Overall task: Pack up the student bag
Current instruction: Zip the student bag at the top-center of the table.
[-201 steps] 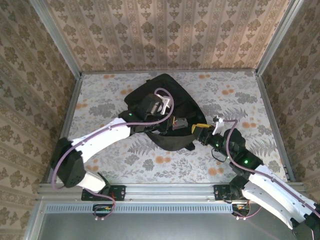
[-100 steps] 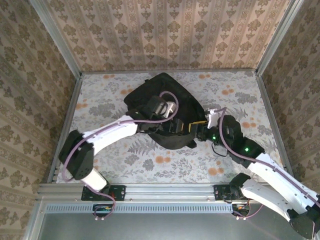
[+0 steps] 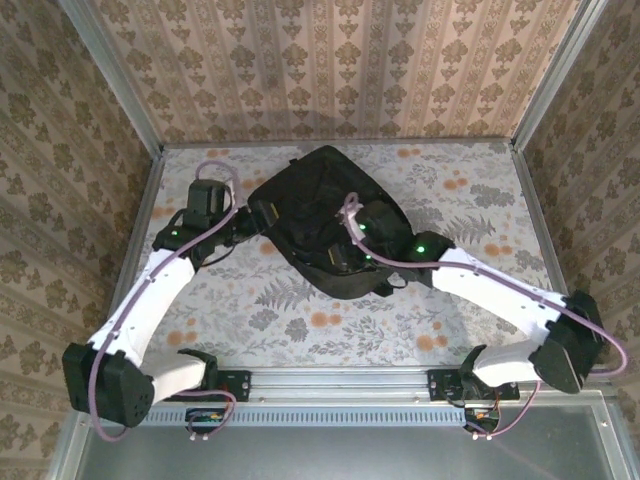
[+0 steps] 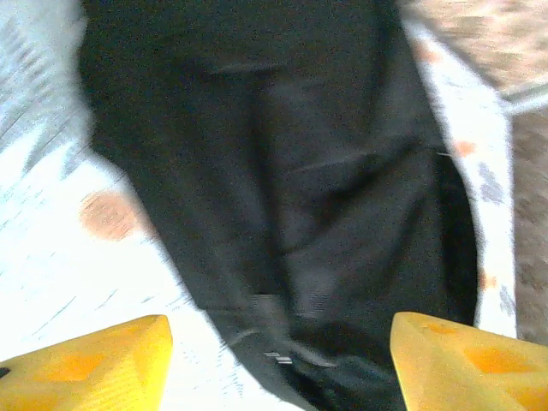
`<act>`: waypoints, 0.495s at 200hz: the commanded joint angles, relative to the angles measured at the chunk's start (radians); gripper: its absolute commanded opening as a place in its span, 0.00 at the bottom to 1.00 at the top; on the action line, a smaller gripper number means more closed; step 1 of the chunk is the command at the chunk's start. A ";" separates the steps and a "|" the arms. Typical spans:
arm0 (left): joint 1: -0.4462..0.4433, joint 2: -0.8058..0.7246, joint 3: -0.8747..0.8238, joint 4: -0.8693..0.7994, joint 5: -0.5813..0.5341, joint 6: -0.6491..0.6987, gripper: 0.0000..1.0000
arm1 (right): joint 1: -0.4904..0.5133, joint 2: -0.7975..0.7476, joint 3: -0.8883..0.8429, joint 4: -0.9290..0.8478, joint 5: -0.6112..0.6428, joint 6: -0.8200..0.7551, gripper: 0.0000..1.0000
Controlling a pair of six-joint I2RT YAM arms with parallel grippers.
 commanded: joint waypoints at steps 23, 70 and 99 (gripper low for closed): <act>0.116 0.082 -0.156 0.106 0.095 -0.216 0.60 | 0.080 0.215 0.228 -0.103 0.050 -0.026 0.42; 0.201 0.043 -0.165 0.007 -0.038 -0.277 0.63 | 0.122 0.530 0.612 -0.322 0.224 0.069 0.44; 0.229 0.029 -0.169 -0.057 -0.081 -0.276 0.64 | 0.126 0.658 0.783 -0.427 0.258 0.095 0.44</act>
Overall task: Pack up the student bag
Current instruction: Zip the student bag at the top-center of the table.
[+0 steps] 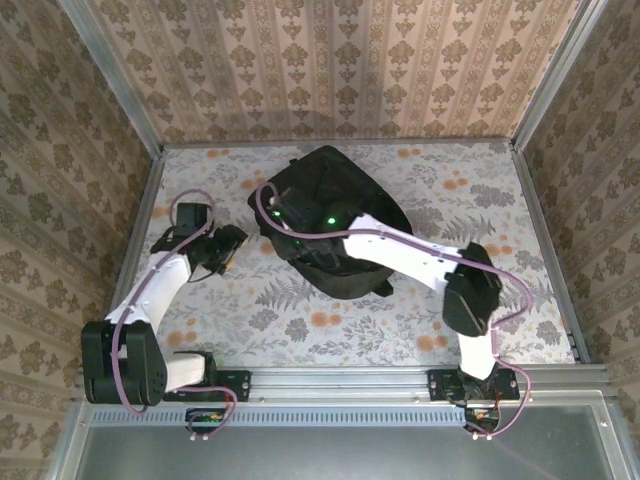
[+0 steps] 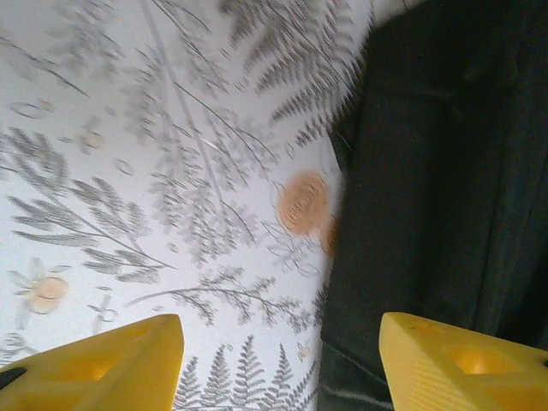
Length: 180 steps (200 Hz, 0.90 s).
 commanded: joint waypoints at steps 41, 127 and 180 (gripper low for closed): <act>0.017 0.006 -0.027 -0.027 -0.003 -0.051 0.63 | -0.003 0.166 0.208 -0.205 0.100 0.045 0.41; 0.020 0.051 -0.035 0.020 0.043 -0.048 0.60 | -0.017 0.270 0.304 -0.234 0.064 -0.002 0.13; -0.002 0.079 -0.023 0.071 0.080 -0.034 0.61 | -0.019 0.151 0.156 -0.105 0.049 -0.025 0.00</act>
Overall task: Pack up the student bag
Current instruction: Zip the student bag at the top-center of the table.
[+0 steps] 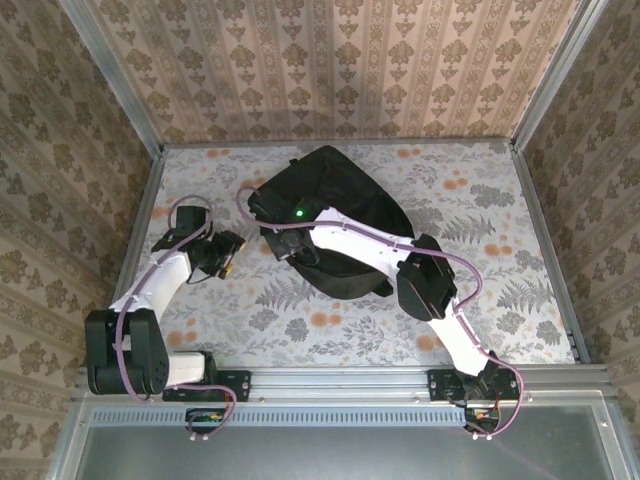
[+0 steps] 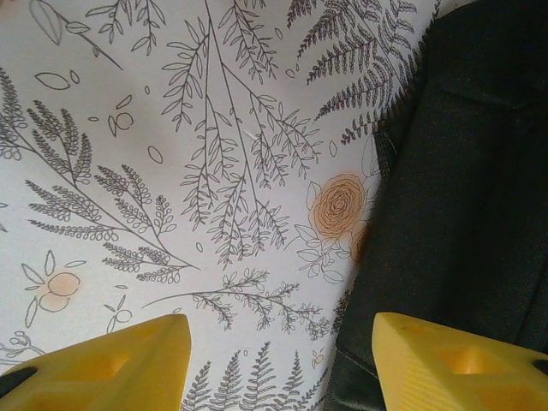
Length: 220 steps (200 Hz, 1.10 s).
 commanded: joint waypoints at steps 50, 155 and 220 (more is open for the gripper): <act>-0.100 -0.006 0.053 0.122 0.106 0.058 0.77 | -0.008 -0.257 -0.290 0.252 -0.089 -0.025 0.02; -0.206 0.078 0.030 0.398 0.165 0.001 0.67 | -0.046 -0.400 -0.587 0.578 -0.230 0.039 0.00; -0.228 0.177 0.085 0.380 0.095 -0.001 0.20 | -0.054 -0.490 -0.718 0.679 -0.313 -0.037 0.00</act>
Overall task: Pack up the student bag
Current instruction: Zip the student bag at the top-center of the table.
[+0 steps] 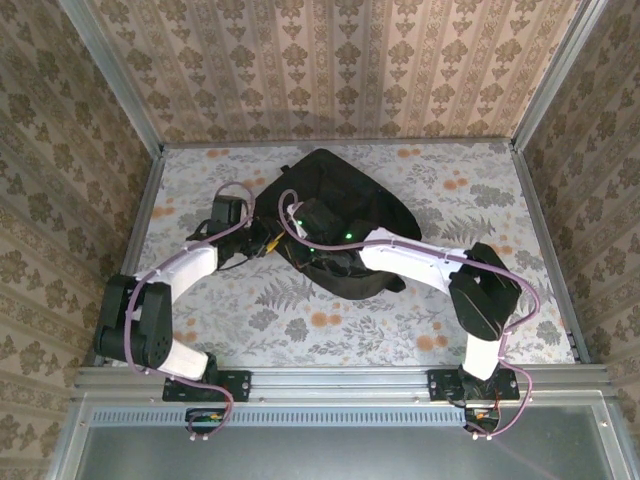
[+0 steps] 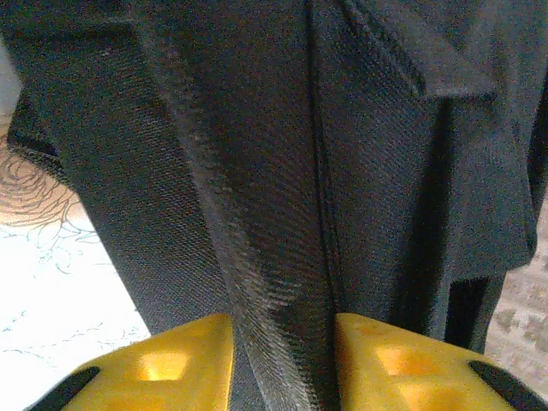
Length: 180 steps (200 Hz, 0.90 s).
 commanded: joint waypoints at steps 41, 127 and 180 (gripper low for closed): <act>0.016 0.047 0.144 -0.107 -0.088 0.064 0.00 | -0.004 -0.202 -0.188 0.124 -0.128 -0.206 0.00; 0.092 0.056 0.191 -0.220 -0.125 0.116 0.00 | -0.027 -0.373 -0.366 0.152 -0.195 -0.301 0.00; 0.112 0.091 0.273 -0.318 -0.165 0.169 0.00 | -0.027 -0.513 -0.473 0.183 -0.207 -0.301 0.00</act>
